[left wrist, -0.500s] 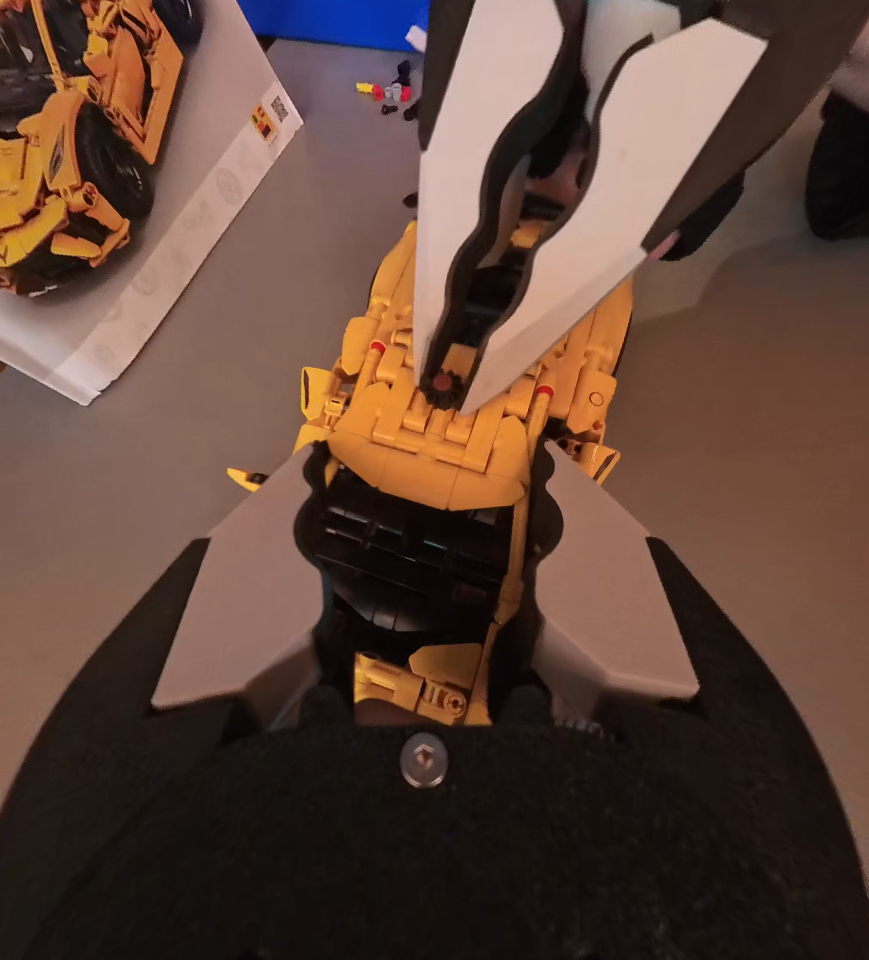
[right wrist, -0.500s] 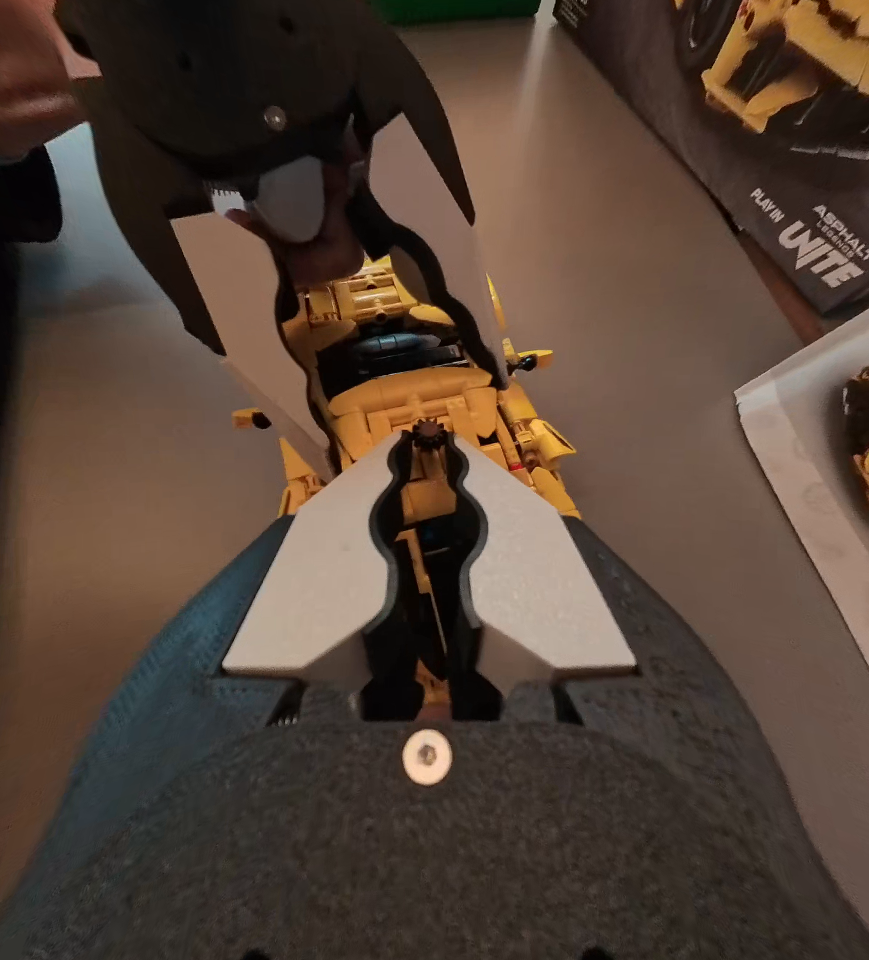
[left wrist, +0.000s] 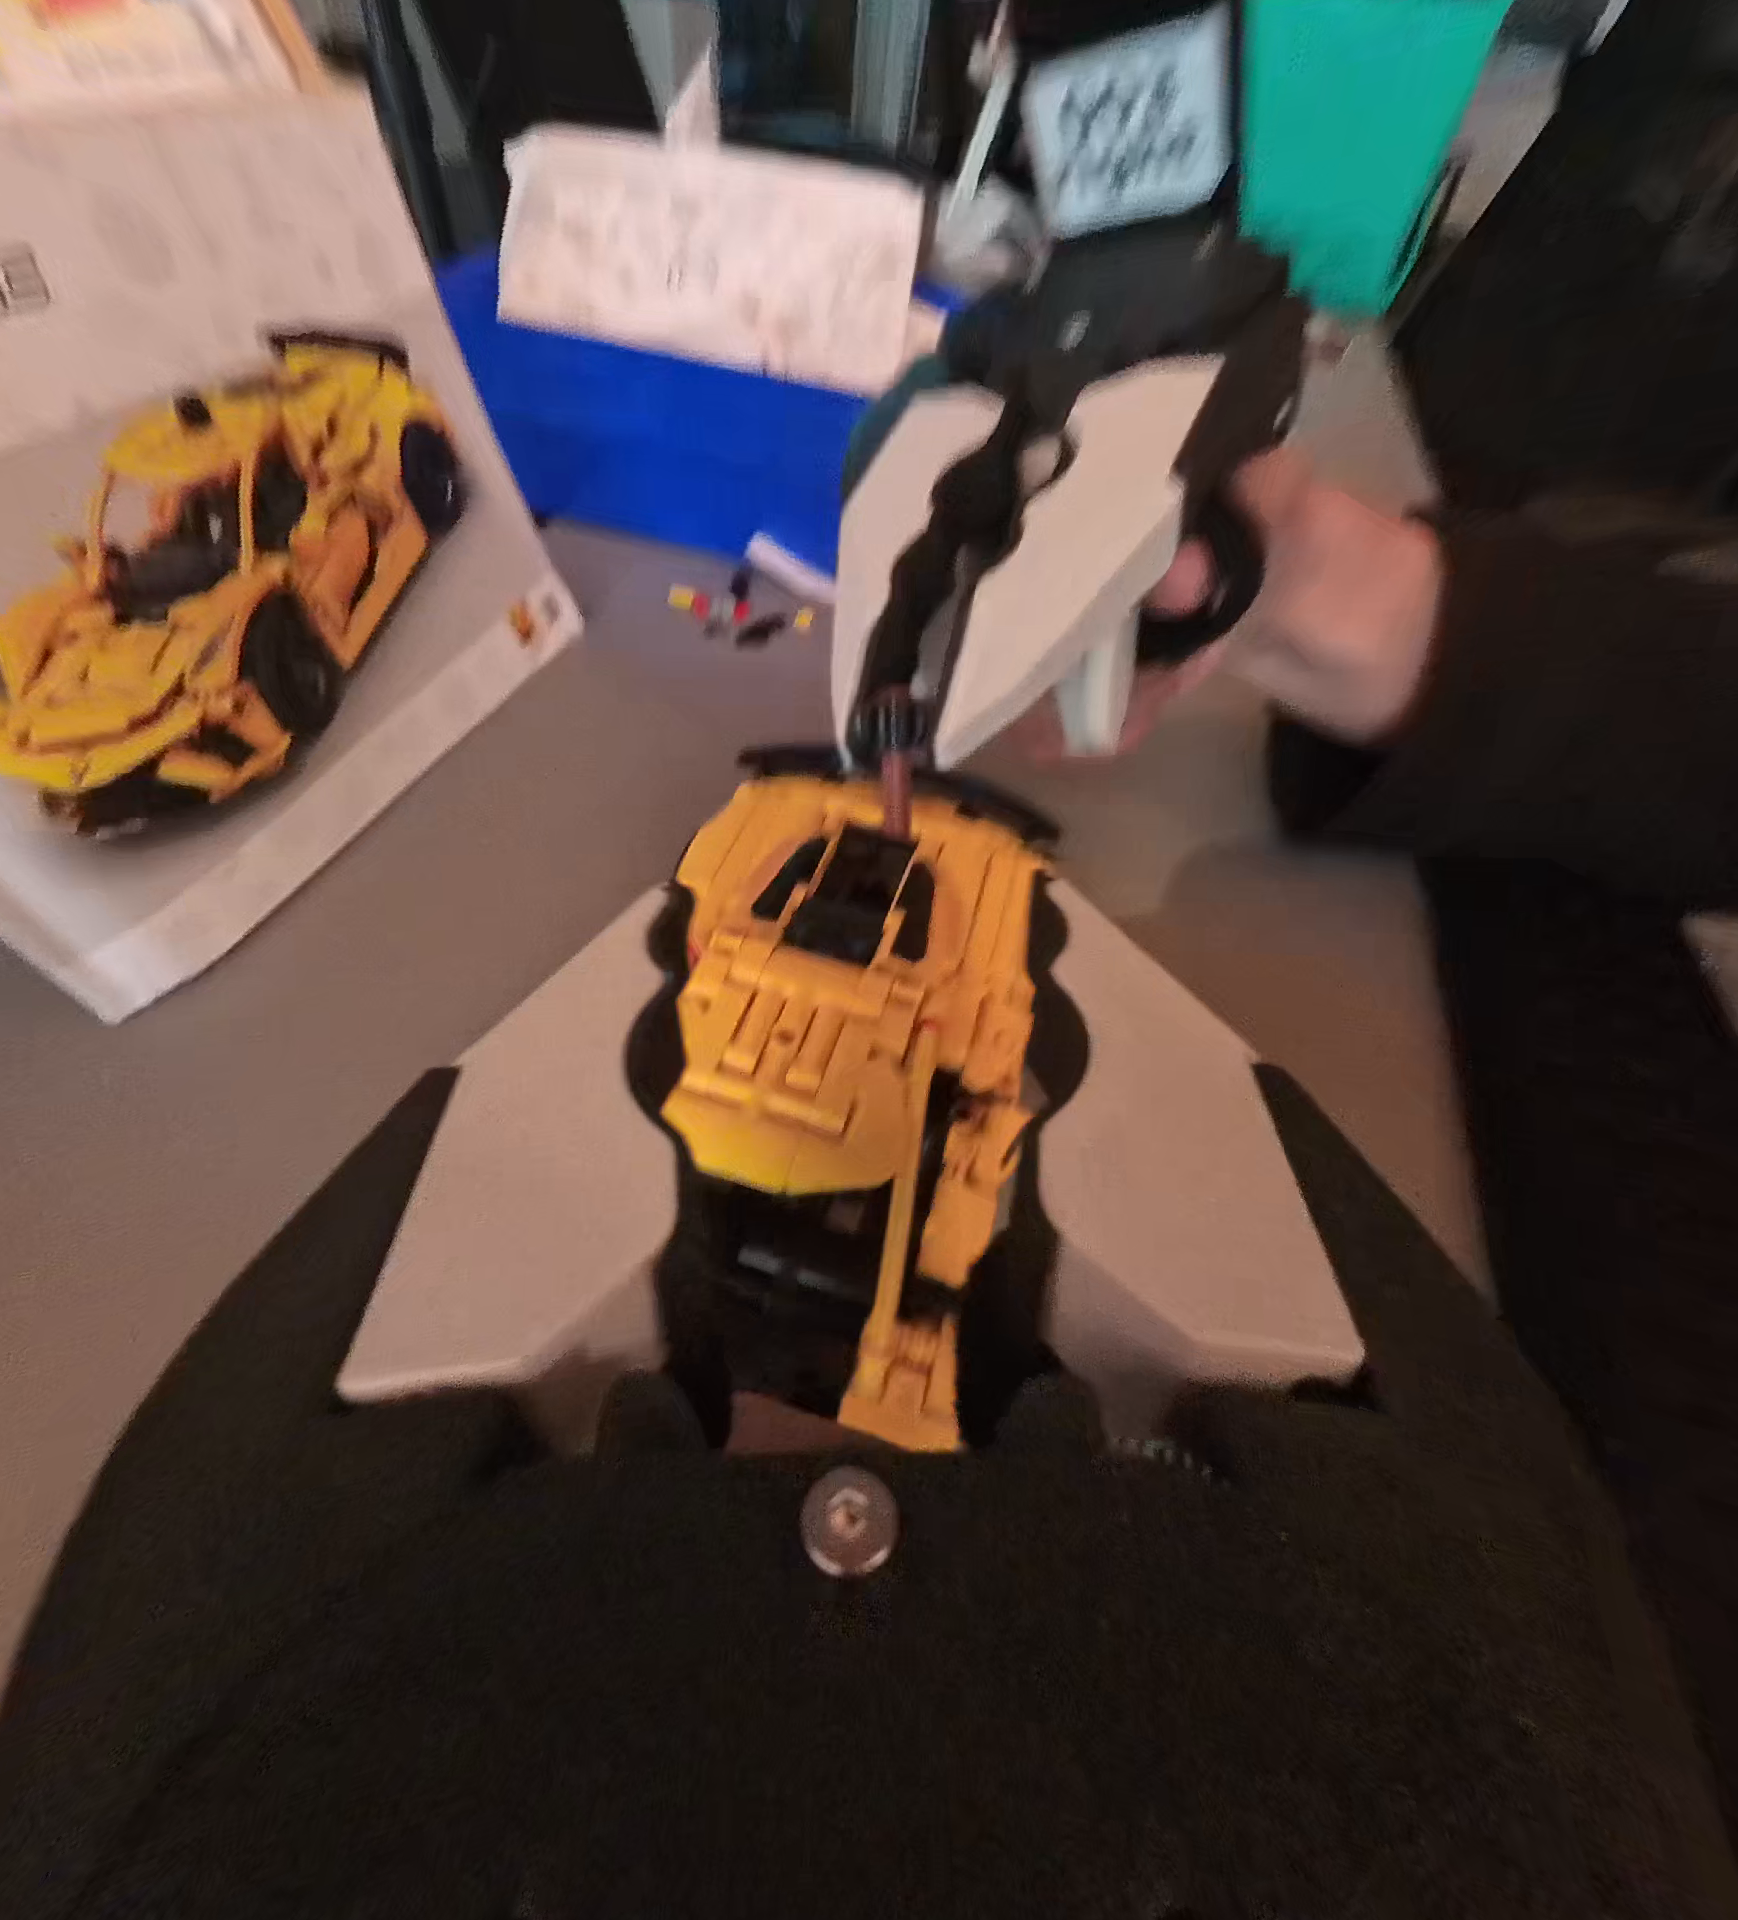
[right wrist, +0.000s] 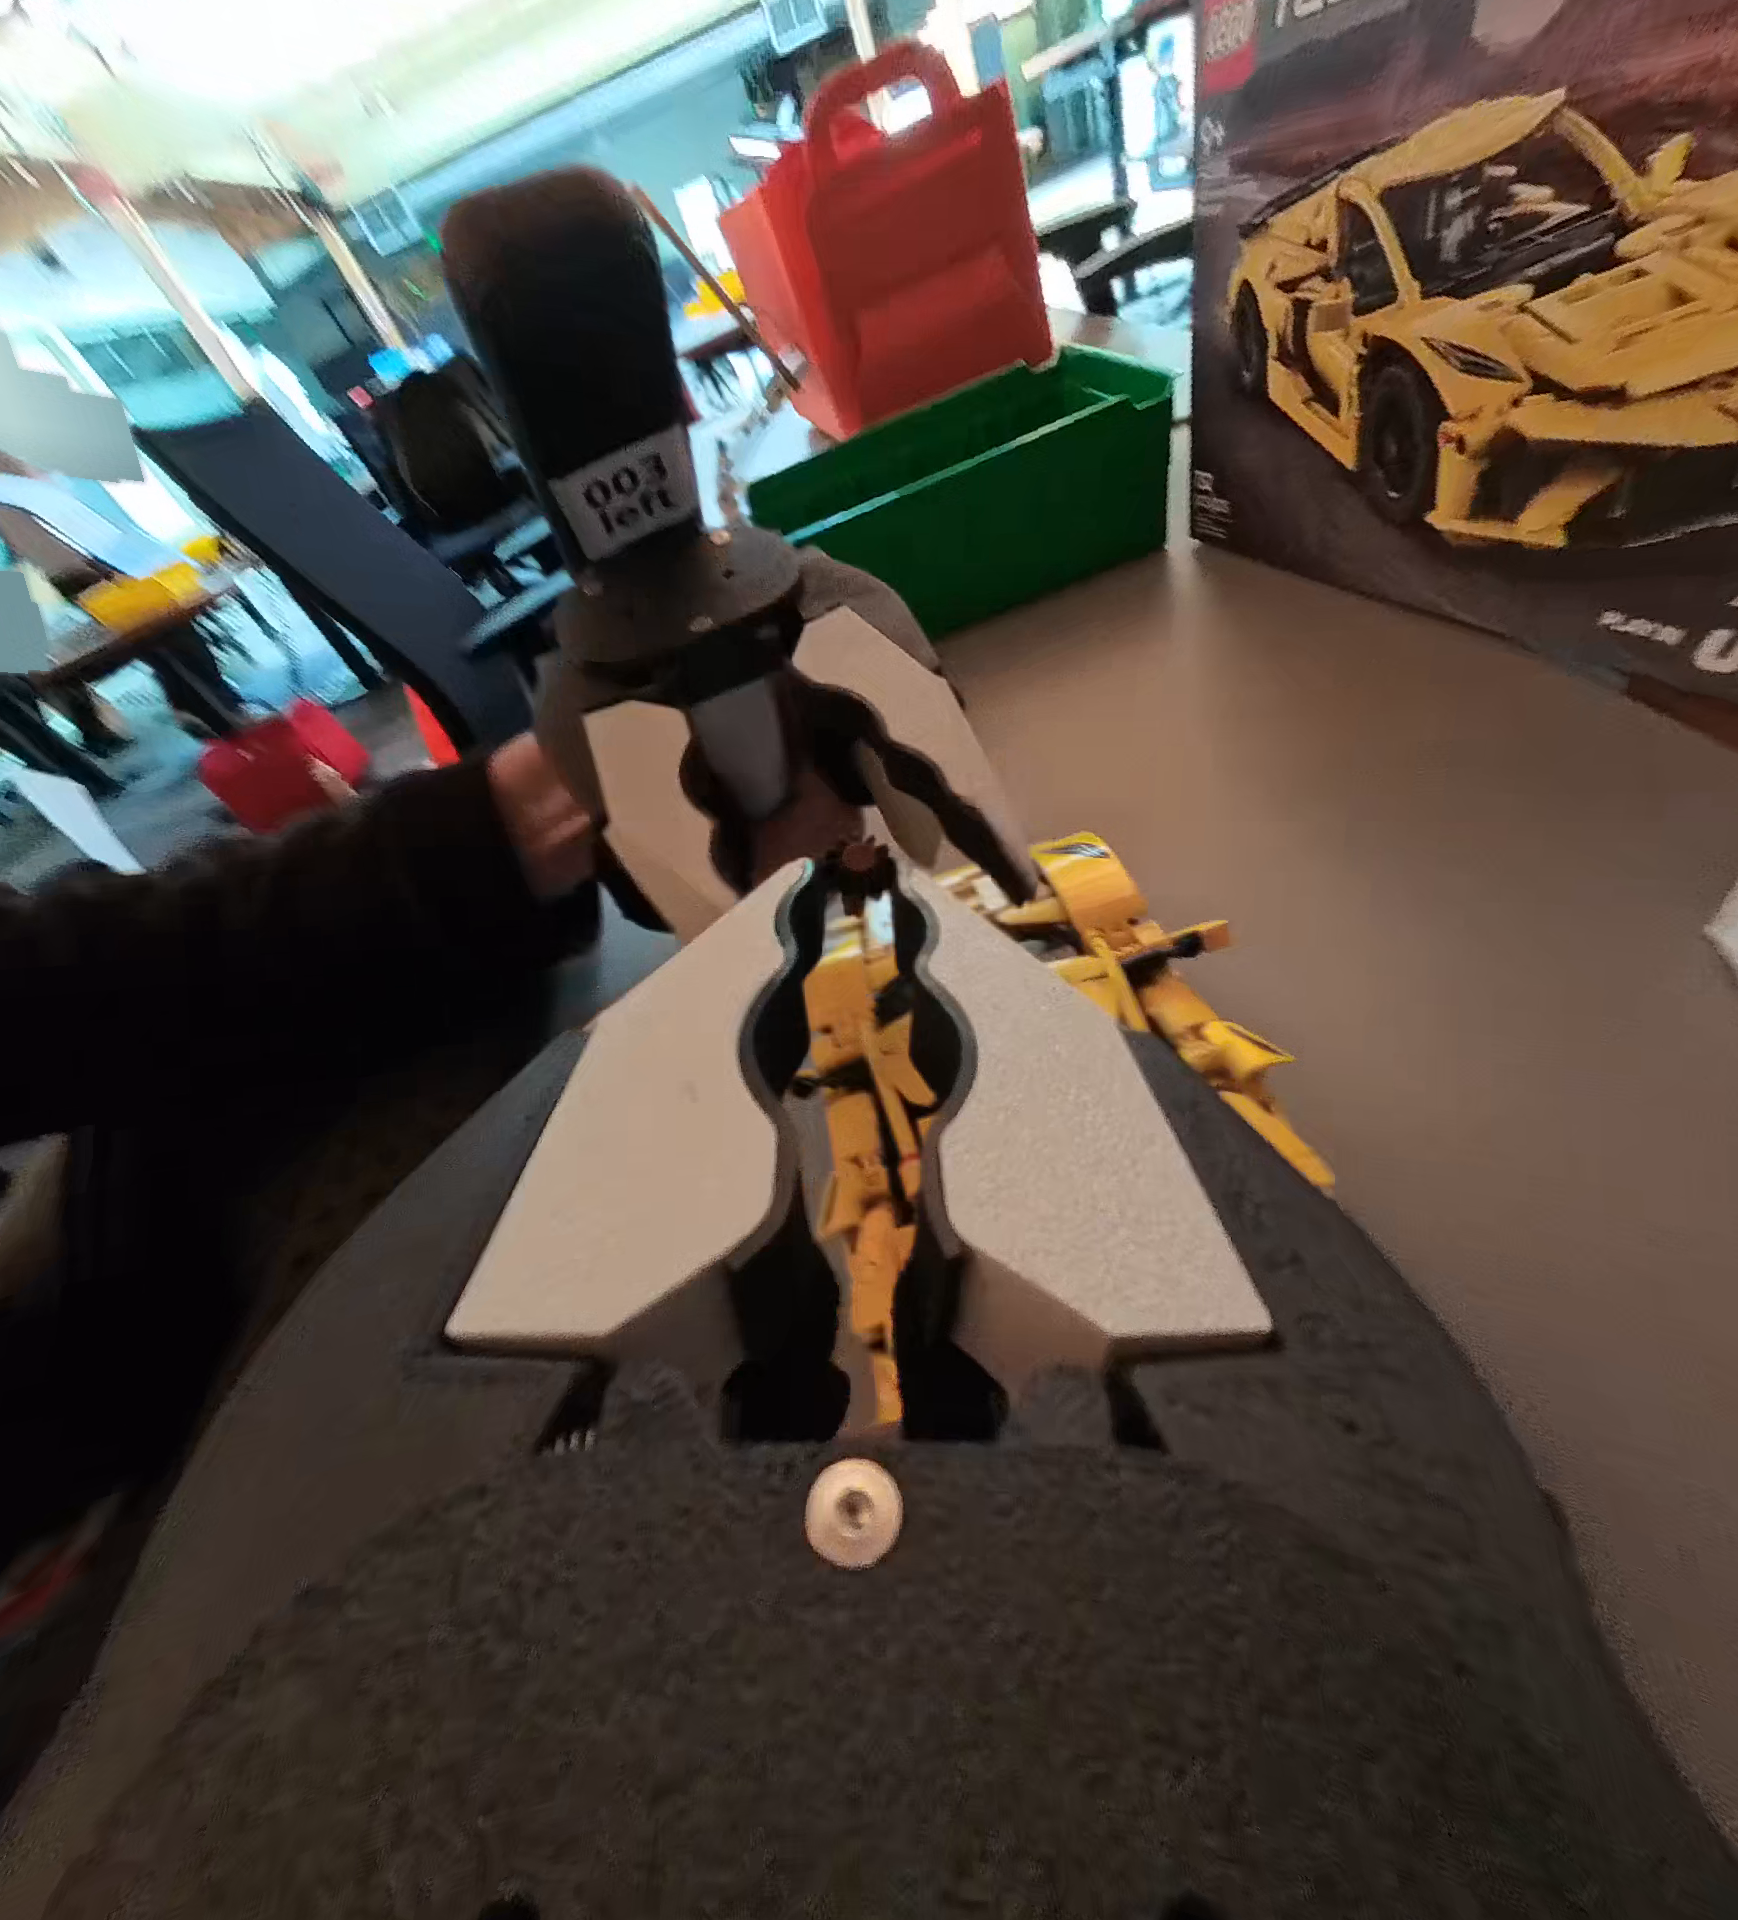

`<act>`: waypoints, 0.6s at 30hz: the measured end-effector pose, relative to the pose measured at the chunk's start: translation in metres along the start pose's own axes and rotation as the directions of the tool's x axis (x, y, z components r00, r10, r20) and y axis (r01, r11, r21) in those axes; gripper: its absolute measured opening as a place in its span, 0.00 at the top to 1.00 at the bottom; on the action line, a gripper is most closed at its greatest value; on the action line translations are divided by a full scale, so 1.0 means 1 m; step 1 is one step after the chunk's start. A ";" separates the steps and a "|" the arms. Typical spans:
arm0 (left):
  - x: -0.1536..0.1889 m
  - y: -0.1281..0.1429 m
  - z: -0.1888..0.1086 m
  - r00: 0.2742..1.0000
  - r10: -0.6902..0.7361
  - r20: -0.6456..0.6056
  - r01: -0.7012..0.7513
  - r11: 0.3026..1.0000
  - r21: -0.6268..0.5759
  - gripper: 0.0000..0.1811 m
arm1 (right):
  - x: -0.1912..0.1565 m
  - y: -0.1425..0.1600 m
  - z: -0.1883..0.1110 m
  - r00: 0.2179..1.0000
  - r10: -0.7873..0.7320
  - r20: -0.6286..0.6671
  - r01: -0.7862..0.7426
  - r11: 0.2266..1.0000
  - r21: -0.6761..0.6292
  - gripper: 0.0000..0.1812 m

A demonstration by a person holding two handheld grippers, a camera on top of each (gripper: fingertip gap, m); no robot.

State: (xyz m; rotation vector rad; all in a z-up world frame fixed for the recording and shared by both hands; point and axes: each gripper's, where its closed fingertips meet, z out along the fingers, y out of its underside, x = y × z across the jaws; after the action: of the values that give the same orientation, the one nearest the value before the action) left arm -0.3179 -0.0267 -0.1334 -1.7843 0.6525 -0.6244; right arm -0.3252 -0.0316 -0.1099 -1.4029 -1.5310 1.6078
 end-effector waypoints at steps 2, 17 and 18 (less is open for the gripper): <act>0.004 -0.006 0.002 1.000 0.011 0.000 -0.011 0.999 0.043 0.76 | -0.005 0.001 0.000 0.999 0.038 0.034 -0.039 0.999 0.022 0.94; 0.006 -0.020 -0.006 0.992 0.115 0.058 -0.121 0.987 0.108 0.98 | -0.005 -0.009 0.005 0.988 0.138 0.064 -0.144 0.983 0.114 0.94; 0.006 -0.021 -0.008 0.991 0.117 0.061 -0.123 0.986 0.109 0.98 | -0.006 -0.010 0.006 0.987 0.145 0.070 -0.152 0.981 0.121 0.94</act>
State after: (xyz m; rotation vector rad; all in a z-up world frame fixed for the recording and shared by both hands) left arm -0.3168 -0.0305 -0.1111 -1.6386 0.6690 -0.5192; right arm -0.3311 -0.0367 -0.0996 -1.4396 -1.3596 1.8185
